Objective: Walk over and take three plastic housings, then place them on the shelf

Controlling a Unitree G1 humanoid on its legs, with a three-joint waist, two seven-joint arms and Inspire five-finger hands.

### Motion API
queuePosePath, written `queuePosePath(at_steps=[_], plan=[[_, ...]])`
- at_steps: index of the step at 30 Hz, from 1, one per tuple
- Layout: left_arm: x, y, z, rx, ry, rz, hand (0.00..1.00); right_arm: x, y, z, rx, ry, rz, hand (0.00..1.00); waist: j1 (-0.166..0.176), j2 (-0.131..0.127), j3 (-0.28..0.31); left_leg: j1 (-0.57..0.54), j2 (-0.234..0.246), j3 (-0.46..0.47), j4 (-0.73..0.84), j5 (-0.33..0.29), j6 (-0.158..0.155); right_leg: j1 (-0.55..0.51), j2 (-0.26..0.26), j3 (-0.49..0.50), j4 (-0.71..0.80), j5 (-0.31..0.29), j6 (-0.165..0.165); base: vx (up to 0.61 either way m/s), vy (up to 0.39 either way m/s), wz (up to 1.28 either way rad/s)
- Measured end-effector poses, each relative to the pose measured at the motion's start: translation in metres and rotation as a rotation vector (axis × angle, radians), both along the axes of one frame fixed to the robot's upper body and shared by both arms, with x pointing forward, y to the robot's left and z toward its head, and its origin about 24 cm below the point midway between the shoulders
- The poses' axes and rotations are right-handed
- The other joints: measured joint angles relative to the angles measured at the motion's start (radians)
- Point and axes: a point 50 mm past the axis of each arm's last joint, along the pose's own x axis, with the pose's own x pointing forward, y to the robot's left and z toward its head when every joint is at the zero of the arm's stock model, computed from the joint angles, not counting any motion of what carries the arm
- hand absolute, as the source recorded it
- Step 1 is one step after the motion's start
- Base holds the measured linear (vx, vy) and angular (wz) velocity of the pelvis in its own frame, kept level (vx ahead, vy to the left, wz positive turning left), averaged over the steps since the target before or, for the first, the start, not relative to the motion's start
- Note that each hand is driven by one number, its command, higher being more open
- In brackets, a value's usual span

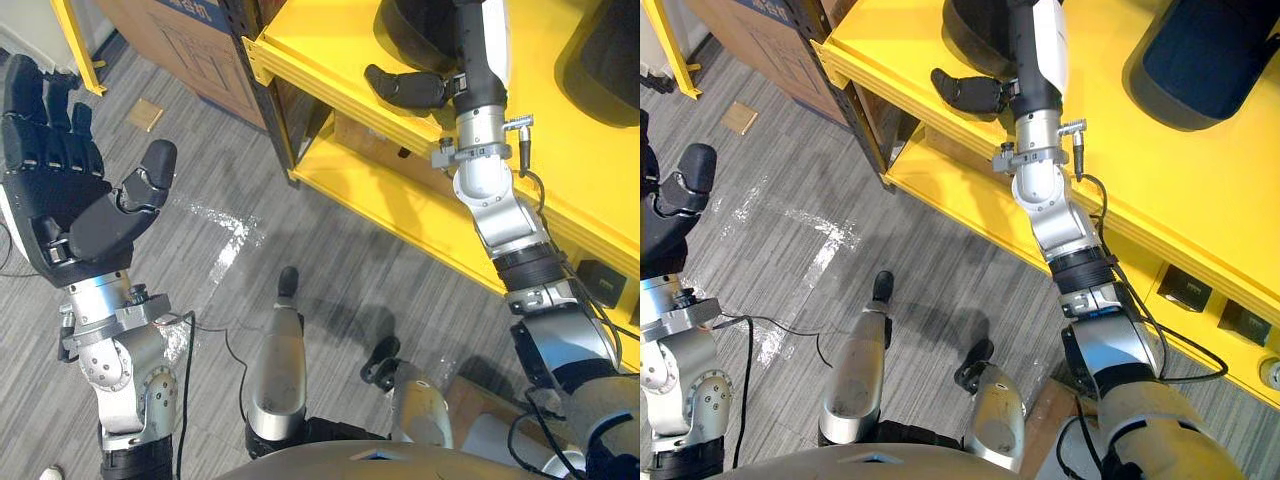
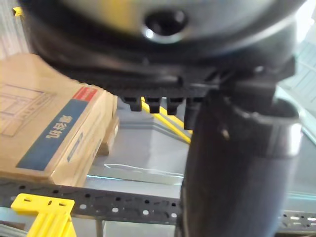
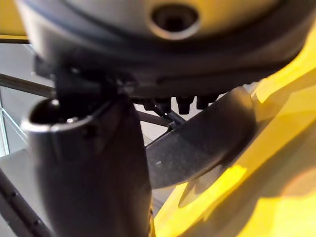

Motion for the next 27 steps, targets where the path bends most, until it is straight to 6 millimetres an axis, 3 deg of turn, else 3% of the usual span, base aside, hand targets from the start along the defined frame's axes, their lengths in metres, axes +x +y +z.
queuePosePath(at_steps=[10, 22, 27], plan=[[0.0, -0.011, -0.012, -0.026, 0.054, -0.056, 1.0, 0.001, 0.012, 0.001, 0.037, -0.054, 0.028, 1.0, -0.001, 0.02, -0.002, 0.001, -0.008, -0.002, -0.001, 0.006, -0.002, -0.004, -0.014, -0.003, 0.034, -0.014, 0.002, -0.01, -0.004, 0.01], [0.001, -0.029, -0.027, -0.143, 0.097, -0.178, 1.0, -0.006, 0.031, -0.002, -0.096, -0.197, -0.014, 1.0, -0.002, 0.06, -0.014, 0.023, -0.021, -0.009, -0.019, 0.023, 0.004, 0.011, -0.028, -0.011, 0.045, -0.021, 0.007, 0.0, -0.003, 0.02], [-0.001, -0.034, -0.036, -0.153, 0.14, -0.195, 1.0, -0.006, 0.038, -0.005, -0.243, -0.238, -0.058, 1.0, -0.004, 0.073, -0.023, 0.032, -0.025, -0.007, -0.045, 0.037, 0.007, 0.011, -0.032, -0.012, 0.044, -0.02, 0.01, -0.01, 0.004, 0.0]])
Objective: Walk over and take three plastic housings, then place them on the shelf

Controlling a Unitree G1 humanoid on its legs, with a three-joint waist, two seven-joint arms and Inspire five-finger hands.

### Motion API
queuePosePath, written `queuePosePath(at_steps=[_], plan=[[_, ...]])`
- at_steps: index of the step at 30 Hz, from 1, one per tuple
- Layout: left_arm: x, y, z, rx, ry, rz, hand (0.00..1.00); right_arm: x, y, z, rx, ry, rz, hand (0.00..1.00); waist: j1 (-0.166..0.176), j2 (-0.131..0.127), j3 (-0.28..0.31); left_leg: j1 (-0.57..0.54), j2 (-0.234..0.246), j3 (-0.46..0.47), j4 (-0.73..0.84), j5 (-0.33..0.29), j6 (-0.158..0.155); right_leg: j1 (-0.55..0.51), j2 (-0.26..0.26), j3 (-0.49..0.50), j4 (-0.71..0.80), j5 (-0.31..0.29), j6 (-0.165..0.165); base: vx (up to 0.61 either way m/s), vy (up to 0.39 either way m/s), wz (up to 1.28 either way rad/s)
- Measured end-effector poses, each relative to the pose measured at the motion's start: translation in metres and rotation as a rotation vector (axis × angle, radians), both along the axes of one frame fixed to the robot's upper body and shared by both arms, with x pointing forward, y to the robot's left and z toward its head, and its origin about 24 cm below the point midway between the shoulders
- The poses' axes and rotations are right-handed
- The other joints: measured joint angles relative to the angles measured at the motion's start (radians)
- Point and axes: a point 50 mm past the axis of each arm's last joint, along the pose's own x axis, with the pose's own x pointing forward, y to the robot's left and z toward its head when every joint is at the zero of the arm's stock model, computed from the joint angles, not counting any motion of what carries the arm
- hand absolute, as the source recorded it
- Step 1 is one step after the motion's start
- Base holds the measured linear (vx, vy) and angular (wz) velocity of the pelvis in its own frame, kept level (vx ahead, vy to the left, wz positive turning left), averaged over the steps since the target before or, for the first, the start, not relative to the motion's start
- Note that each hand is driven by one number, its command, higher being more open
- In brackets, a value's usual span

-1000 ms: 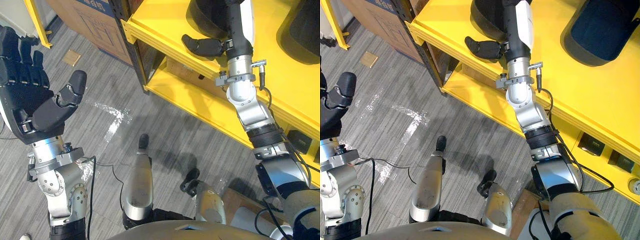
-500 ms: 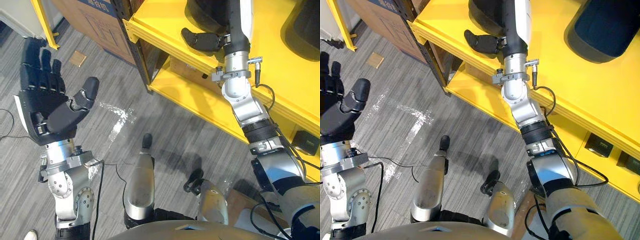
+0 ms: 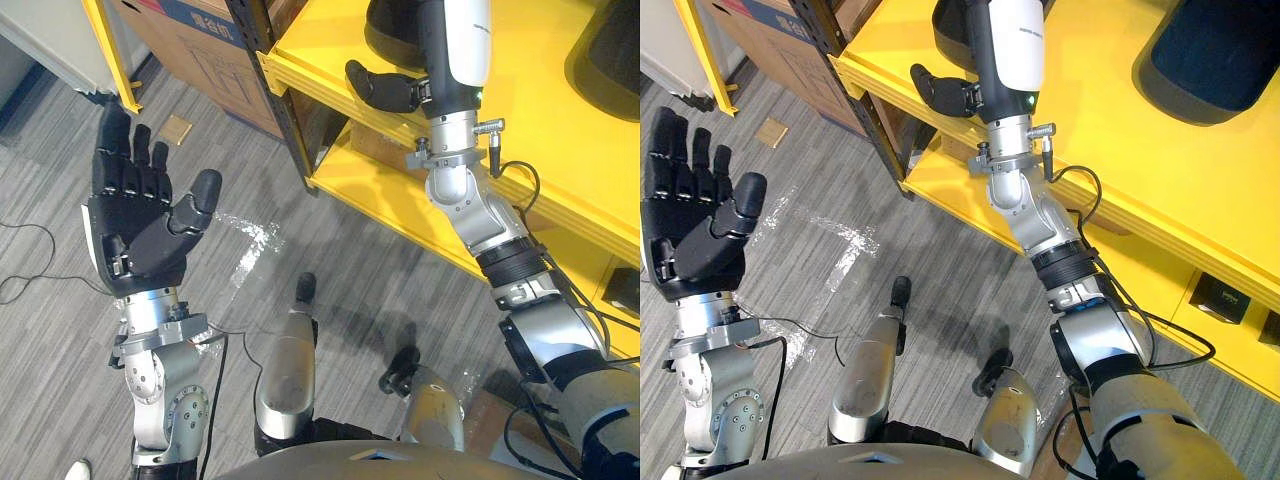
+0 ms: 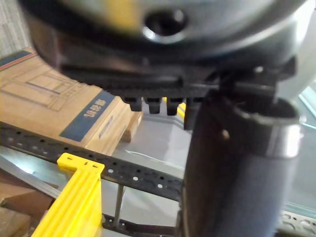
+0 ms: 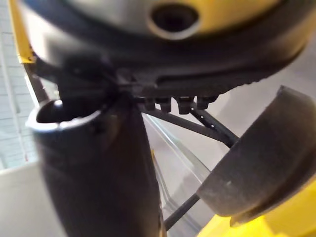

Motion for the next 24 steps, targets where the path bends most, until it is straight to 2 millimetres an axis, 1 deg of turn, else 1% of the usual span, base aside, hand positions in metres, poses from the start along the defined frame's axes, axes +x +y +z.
queuePosePath(at_steps=[2, 4, 6, 9, 11, 16, 18, 22, 24], plan=[[0.001, 0.0, -0.003, -0.006, 0.014, 0.002, 1.0, 0.002, 0.007, -0.004, -0.082, -0.016, -0.024, 1.0, 0.0, 0.003, -0.004, 0.004, 0.0, -0.001, -0.01, 0.006, 0.001, 0.0, 0.001, -0.003, 0.001, 0.0, 0.0, 0.0, 0.0, 0.0], [0.003, -0.001, -0.008, -0.011, 0.037, -0.001, 1.0, 0.003, 0.01, -0.007, -0.175, -0.033, -0.059, 1.0, 0.002, 0.014, -0.011, 0.004, 0.0, -0.003, -0.011, 0.007, 0.001, 0.0, 0.001, -0.005, 0.0, 0.0, 0.0, -0.01, -0.008, 0.02], [0.003, 0.0, -0.01, -0.012, 0.048, 0.004, 1.0, 0.004, 0.011, -0.008, -0.246, -0.058, -0.094, 1.0, 0.004, 0.016, -0.014, 0.004, -0.001, -0.003, -0.011, 0.007, 0.001, 0.0, 0.001, -0.006, -0.003, 0.001, 0.001, 0.0, 0.0, 0.0], [0.003, 0.001, -0.013, -0.012, 0.064, 0.006, 1.0, 0.007, 0.011, -0.005, -0.311, -0.075, -0.138, 1.0, 0.005, 0.016, -0.014, 0.004, -0.001, -0.004, -0.018, 0.011, 0.002, 0.002, 0.003, -0.009, -0.015, 0.006, 0.005, 0.0, 0.0, 0.0], [0.005, 0.001, -0.015, -0.009, 0.075, 0.005, 1.0, 0.008, 0.015, 0.0, -0.346, -0.09, -0.147, 1.0, 0.004, 0.016, -0.015, 0.004, -0.003, -0.004, -0.023, 0.015, 0.001, 0.002, 0.003, -0.011, -0.021, 0.01, 0.007, 0.0, 0.0, 0.0], [0.006, -0.004, -0.016, 0.01, 0.073, -0.039, 1.0, 0.013, 0.016, -0.002, -0.401, -0.085, -0.171, 1.0, 0.008, 0.015, -0.037, 0.001, -0.002, -0.013, -0.024, 0.016, 0.002, 0.018, 0.012, -0.022, -0.05, 0.022, 0.01, 0.0, -0.001, 0.04], [0.007, -0.007, -0.015, 0.025, 0.073, -0.063, 1.0, 0.016, 0.014, -0.003, -0.394, -0.071, -0.18, 1.0, 0.013, 0.008, -0.044, 0.001, -0.001, -0.016, -0.026, 0.017, 0.002, 0.021, 0.015, -0.024, -0.056, 0.024, 0.01, -0.02, -0.002, 0.04], [0.007, -0.008, -0.016, 0.026, 0.076, -0.076, 1.0, 0.022, 0.008, 0.003, -0.351, -0.05, -0.198, 1.0, 0.027, 0.007, -0.044, 0.001, -0.001, -0.02, -0.038, 0.027, 0.001, 0.02, 0.017, -0.028, -0.059, 0.028, 0.009, -0.03, -0.001, 0.03], [0.007, -0.008, -0.016, 0.021, 0.078, -0.079, 1.0, 0.028, 0.002, 0.009, -0.33, -0.038, -0.236, 1.0, 0.032, 0.007, -0.044, 0.001, -0.002, -0.023, -0.057, 0.039, 0.003, 0.019, 0.018, -0.036, -0.063, 0.032, 0.006, -0.04, -0.005, 0.08]])
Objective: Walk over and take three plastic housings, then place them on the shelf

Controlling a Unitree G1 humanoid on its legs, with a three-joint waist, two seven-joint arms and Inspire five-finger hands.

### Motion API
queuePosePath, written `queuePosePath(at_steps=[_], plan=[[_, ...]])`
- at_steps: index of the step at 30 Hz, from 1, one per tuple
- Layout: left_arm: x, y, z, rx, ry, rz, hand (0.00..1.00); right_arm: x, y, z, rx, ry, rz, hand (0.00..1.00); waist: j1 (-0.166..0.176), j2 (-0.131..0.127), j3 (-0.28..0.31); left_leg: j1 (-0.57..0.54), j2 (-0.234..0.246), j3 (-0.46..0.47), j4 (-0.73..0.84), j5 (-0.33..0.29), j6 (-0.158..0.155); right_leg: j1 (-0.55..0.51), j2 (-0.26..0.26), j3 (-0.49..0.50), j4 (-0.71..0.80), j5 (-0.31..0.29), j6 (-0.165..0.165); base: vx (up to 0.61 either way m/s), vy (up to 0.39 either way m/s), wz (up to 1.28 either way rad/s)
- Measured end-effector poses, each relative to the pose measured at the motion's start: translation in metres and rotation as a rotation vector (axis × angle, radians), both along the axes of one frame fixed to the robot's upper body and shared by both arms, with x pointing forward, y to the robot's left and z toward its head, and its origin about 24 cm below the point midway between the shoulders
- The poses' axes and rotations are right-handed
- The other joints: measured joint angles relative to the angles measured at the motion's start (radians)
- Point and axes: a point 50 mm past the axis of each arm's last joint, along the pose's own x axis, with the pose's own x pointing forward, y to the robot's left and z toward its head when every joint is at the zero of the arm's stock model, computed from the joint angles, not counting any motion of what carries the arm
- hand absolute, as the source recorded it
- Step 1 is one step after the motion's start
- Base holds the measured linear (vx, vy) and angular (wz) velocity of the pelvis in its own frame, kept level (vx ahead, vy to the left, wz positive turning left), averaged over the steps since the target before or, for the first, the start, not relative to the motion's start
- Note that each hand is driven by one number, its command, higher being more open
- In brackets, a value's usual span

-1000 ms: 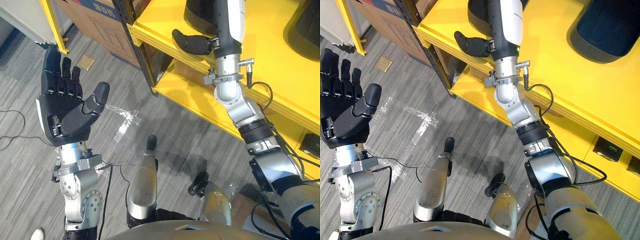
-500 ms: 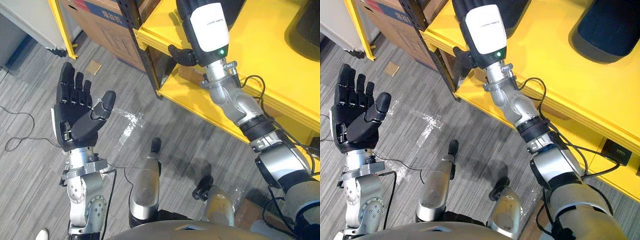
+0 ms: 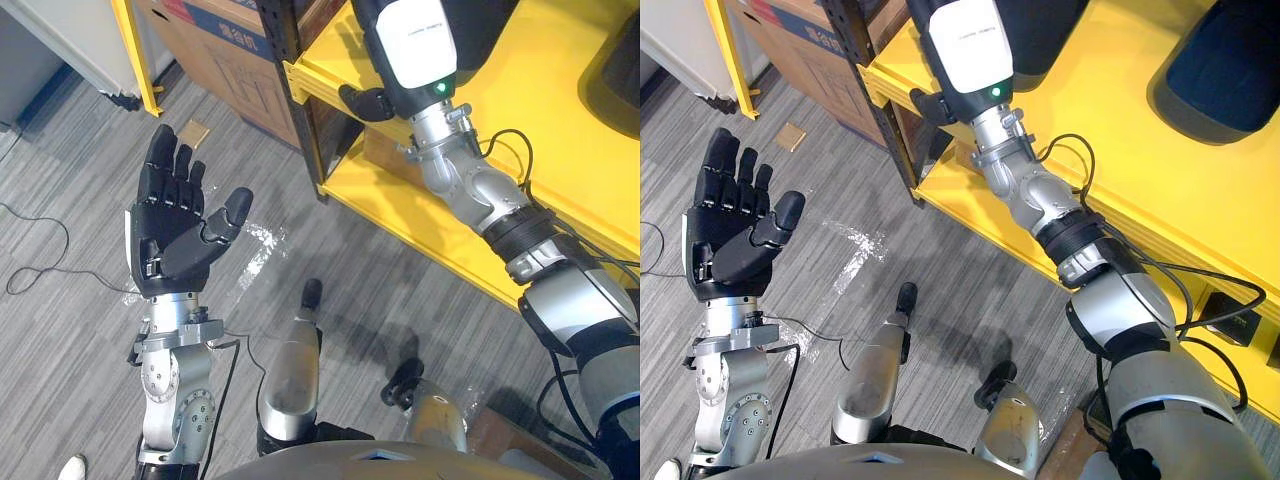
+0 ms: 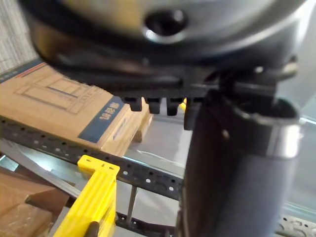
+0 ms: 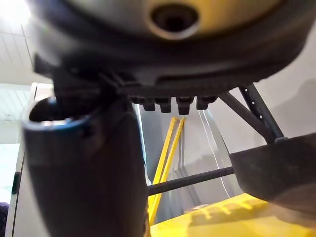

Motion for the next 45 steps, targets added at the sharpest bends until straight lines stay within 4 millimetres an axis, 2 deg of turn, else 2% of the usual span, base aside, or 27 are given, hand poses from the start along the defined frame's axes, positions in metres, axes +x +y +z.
queuePosePath(at_steps=[6, 9, 11, 14, 18, 31, 34, 38, 41, 45], plan=[[0.001, 0.001, -0.003, -0.02, 0.01, -0.002, 1.0, 0.003, -0.01, 0.006, 0.136, 0.05, 0.023, 1.0, 0.004, 0.0, 0.0, 0.0, -0.001, 0.0, -0.021, 0.01, 0.006, -0.001, -0.001, -0.003, 0.0, 0.003, -0.003, -0.03, 0.0, 0.03], [0.001, 0.001, -0.003, -0.021, 0.013, -0.003, 1.0, 0.005, -0.026, 0.02, 0.271, 0.042, 0.015, 1.0, 0.005, 0.0, 0.0, 0.0, -0.002, 0.0, -0.025, 0.018, 0.0, -0.006, -0.004, -0.002, 0.011, 0.004, 0.001, 0.0, 0.0, 0.0], [0.001, 0.001, -0.003, -0.022, 0.014, -0.004, 1.0, 0.003, -0.04, 0.036, 0.346, 0.004, 0.0, 1.0, 0.003, 0.0, 0.0, 0.0, -0.002, 0.003, -0.025, 0.023, 0.0, -0.014, -0.005, 0.007, 0.016, 0.004, 0.0, -0.01, -0.014, -0.09], [0.001, 0.0, -0.004, -0.023, 0.016, -0.006, 1.0, -0.001, -0.057, 0.051, 0.383, -0.044, -0.021, 1.0, -0.005, 0.0, 0.0, 0.001, -0.001, 0.004, -0.026, 0.023, -0.001, -0.018, -0.006, 0.01, 0.023, 0.003, -0.002, 0.0, -0.006, -0.02], [0.001, 0.0, -0.004, -0.023, 0.016, -0.009, 1.0, -0.005, -0.058, 0.06, 0.376, -0.051, -0.005, 1.0, -0.019, 0.0, 0.0, 0.005, 0.001, 0.012, -0.026, 0.024, -0.001, -0.023, -0.007, 0.016, 0.03, 0.001, -0.005, 0.01, -0.02, -0.05], [0.001, -0.001, -0.004, -0.018, 0.014, -0.017, 1.0, -0.008, -0.051, 0.062, 0.368, 0.004, 0.062, 1.0, -0.032, -0.002, 0.002, 0.018, 0.002, 0.026, -0.026, 0.018, 0.007, -0.022, -0.007, 0.032, 0.03, 0.001, -0.005, 0.0, -0.005, -0.03], [0.0, 0.0, -0.004, -0.011, 0.018, -0.018, 1.0, -0.014, -0.049, 0.066, 0.38, -0.002, 0.127, 1.0, -0.032, -0.004, 0.003, 0.018, 0.002, 0.028, -0.026, 0.017, 0.008, -0.025, -0.008, 0.035, 0.031, 0.001, -0.004, 0.0, 0.0, 0.0], [-0.003, 0.001, -0.008, -0.01, 0.037, -0.011, 1.0, -0.034, -0.056, 0.071, 0.346, -0.015, 0.205, 1.0, -0.038, -0.009, 0.005, 0.018, 0.002, 0.034, -0.027, 0.018, 0.008, -0.031, -0.009, 0.04, 0.03, 0.002, -0.003, 0.0, -0.005, -0.02], [-0.006, 0.003, -0.01, -0.009, 0.054, -0.003, 1.0, -0.041, -0.063, 0.068, 0.383, 0.034, 0.25, 1.0, -0.054, -0.014, 0.006, 0.019, 0.003, 0.042, -0.027, 0.019, 0.005, -0.033, -0.01, 0.048, 0.03, 0.004, -0.001, 0.01, -0.008, -0.07], [-0.008, 0.008, -0.012, -0.003, 0.066, 0.025, 1.0, -0.045, -0.076, 0.045, 0.416, 0.151, 0.26, 1.0, -0.068, -0.039, 0.004, 0.03, 0.005, 0.059, -0.027, 0.015, 0.004, -0.032, -0.009, 0.064, 0.026, 0.006, 0.0, 0.01, -0.006, -0.12]])
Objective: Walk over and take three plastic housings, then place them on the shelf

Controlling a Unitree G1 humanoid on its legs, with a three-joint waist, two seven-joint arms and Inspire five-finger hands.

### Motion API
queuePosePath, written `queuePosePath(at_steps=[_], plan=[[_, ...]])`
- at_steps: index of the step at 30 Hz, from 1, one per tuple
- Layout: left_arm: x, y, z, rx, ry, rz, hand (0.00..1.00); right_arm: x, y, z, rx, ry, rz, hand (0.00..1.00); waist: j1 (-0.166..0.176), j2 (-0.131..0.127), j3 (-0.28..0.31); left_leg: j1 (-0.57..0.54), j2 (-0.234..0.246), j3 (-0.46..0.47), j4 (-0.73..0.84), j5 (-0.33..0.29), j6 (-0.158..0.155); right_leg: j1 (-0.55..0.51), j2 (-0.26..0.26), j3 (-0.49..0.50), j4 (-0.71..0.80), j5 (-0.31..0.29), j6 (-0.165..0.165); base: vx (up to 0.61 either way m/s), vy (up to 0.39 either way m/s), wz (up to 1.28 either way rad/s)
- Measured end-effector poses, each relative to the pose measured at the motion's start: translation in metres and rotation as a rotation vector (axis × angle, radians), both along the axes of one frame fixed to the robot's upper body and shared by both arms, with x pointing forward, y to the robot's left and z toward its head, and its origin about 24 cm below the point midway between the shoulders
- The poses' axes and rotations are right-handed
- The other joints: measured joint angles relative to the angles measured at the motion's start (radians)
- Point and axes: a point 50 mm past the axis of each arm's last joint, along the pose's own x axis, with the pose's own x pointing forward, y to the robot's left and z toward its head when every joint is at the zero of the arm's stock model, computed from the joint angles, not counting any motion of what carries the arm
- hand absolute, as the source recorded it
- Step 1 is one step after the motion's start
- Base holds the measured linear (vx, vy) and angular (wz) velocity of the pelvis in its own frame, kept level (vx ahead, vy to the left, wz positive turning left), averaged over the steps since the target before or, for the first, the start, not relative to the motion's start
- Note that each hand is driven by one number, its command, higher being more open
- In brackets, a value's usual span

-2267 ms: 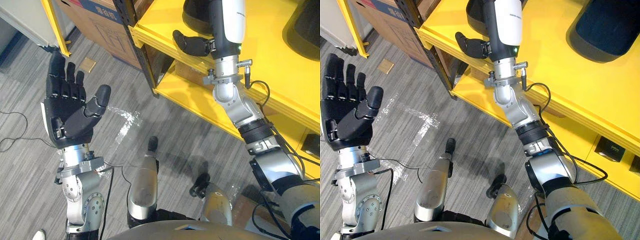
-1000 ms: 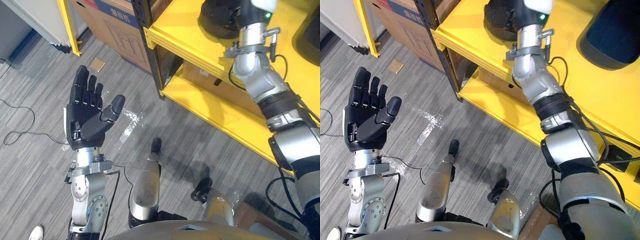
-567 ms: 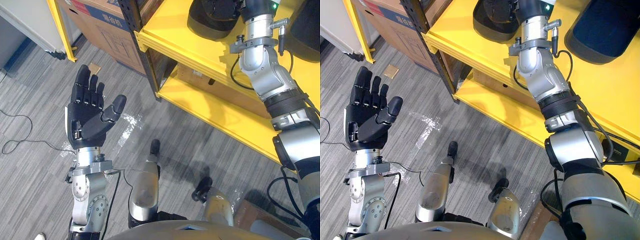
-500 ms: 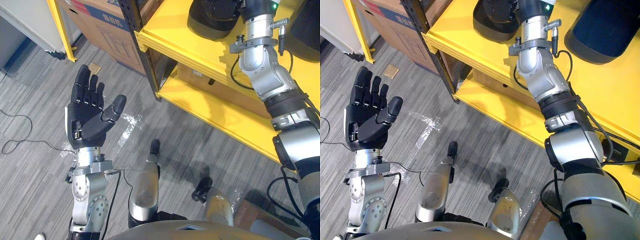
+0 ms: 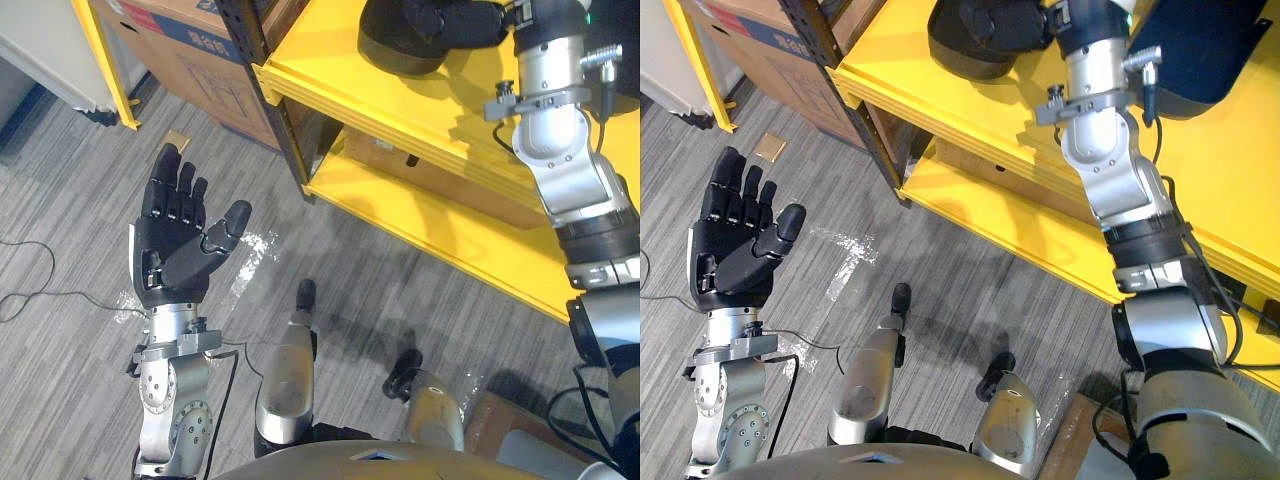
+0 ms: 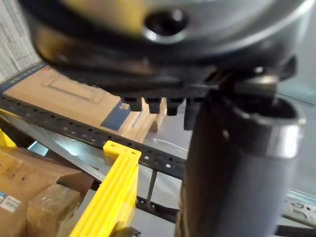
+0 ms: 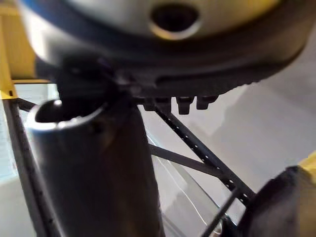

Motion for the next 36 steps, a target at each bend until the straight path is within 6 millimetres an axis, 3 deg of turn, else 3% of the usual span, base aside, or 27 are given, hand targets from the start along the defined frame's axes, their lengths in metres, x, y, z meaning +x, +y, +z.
queuePosePath(at_steps=[2, 5, 12, 18, 27, 36], plan=[[-0.002, 0.007, -0.001, 0.02, 0.024, 0.037, 1.0, -0.002, -0.003, -0.017, -0.02, 0.073, 0.014, 1.0, -0.018, -0.02, -0.002, 0.001, 0.004, 0.007, 0.001, -0.007, -0.004, 0.001, 0.006, 0.006, -0.013, 0.007, 0.001, 0.01, -0.006, -0.11], [-0.001, 0.012, 0.0, 0.093, 0.052, 0.055, 1.0, -0.003, -0.008, -0.029, -0.048, 0.131, 0.008, 1.0, -0.019, -0.026, 0.0, 0.001, 0.005, 0.023, 0.01, -0.017, -0.001, 0.001, 0.009, 0.022, -0.032, 0.024, 0.004, 0.01, 0.017, -0.16], [0.009, 0.027, 0.024, 0.219, -0.042, 0.073, 1.0, -0.002, -0.007, -0.03, -0.071, 0.156, 0.019, 1.0, -0.016, -0.026, 0.0, -0.001, 0.005, 0.042, 0.03, -0.032, 0.004, 0.0, 0.008, 0.042, -0.049, 0.04, 0.009, 0.0, 0.011, -0.08], [0.023, 0.027, 0.044, 0.243, -0.12, 0.057, 1.0, -0.002, -0.003, -0.027, -0.083, 0.154, 0.04, 1.0, -0.017, -0.026, 0.0, -0.011, 0.004, 0.047, 0.031, -0.033, 0.005, -0.023, 0.004, 0.052, -0.036, 0.037, 0.006, -0.01, -0.003, -0.02], [0.028, 0.023, 0.044, 0.253, -0.104, 0.017, 1.0, 0.005, 0.014, -0.028, -0.073, 0.159, 0.09, 1.0, -0.019, -0.022, 0.002, -0.026, 0.0, 0.046, 0.044, -0.031, 0.005, -0.051, -0.009, 0.056, 0.007, 0.019, -0.002, 0.0, -0.013, 0.0], [0.029, 0.015, 0.039, 0.225, -0.092, -0.016, 1.0, 0.012, 0.029, -0.021, -0.073, 0.113, 0.095, 1.0, -0.013, 0.003, 0.027, -0.051, -0.005, 0.031, 0.06, -0.03, 0.001, -0.088, -0.027, 0.051, 0.078, -0.014, -0.008, -0.04, -0.031, 0.05]])
